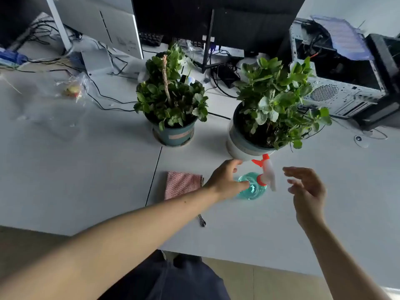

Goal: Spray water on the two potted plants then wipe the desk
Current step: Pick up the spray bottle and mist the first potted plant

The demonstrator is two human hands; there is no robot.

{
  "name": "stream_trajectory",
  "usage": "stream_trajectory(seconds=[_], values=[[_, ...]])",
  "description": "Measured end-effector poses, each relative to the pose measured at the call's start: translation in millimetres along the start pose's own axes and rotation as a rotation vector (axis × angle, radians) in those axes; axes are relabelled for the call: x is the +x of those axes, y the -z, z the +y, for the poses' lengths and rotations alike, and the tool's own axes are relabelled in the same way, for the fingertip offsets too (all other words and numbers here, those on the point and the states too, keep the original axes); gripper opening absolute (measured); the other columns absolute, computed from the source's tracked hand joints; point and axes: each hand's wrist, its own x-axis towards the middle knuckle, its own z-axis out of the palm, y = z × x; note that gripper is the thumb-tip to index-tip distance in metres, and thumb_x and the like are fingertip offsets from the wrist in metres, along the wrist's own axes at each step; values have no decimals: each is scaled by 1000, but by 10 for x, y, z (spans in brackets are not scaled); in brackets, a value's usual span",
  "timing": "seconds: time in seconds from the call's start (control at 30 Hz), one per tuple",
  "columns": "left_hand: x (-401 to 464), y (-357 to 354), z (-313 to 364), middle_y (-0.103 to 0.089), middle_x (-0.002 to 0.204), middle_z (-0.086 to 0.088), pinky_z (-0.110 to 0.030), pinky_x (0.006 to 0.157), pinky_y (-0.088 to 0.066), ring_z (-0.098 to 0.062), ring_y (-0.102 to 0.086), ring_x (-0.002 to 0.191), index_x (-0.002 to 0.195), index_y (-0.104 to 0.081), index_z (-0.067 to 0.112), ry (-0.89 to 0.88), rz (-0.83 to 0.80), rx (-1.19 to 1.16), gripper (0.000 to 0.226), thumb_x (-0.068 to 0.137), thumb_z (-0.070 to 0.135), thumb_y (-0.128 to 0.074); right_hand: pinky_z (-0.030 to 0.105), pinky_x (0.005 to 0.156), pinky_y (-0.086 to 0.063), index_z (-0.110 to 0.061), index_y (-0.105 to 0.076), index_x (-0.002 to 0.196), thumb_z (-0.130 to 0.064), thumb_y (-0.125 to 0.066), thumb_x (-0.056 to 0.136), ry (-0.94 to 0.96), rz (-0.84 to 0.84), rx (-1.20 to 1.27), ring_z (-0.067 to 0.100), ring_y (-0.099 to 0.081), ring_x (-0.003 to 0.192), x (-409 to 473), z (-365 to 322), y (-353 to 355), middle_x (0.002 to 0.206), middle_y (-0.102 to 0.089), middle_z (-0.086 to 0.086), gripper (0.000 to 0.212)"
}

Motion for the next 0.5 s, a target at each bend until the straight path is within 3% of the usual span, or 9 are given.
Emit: stream_trajectory(seconds=[0.13,0.23,0.33,0.43,0.5], values=[[62,-97,-24,-32,156,0,-32,110,-36,-15,-35,140,149,-25,20,89,-83,16,88,74,18,-72,45,91,-49,-23,-64,103,34,-44,59,-79,-213,-90,24,-62,113,10,148,-90,111,-71,4,75],[109,-159,-62,-28,158,-2,-29,111,-34,-14,-28,144,152,-17,20,148,-128,46,96,73,16,-72,50,100,-46,-23,-58,122,27,-66,62,-103,-426,-107,21,-60,117,113,187,-144,124,-66,0,78],[130,-196,-69,-30,157,-6,-22,104,-34,-17,-30,143,152,-16,22,165,-152,90,96,74,15,-71,39,98,-47,-21,-47,137,11,-83,65,-78,-566,-129,16,-59,120,230,184,-186,132,-63,-7,87],[146,-229,-63,-36,154,-6,-22,98,-38,-19,-37,138,151,-20,24,203,-159,95,91,75,10,-68,15,90,-49,-14,-41,142,-1,-87,64,-18,-608,-163,-7,-55,118,321,197,-277,130,-60,-7,91],[146,-250,-56,-41,149,-7,-28,102,-43,-21,-43,132,149,-26,23,219,-167,88,87,74,6,-66,18,90,-50,-13,-44,139,-8,-88,67,33,-600,-224,-6,-55,116,349,220,-355,127,-61,-1,85]])
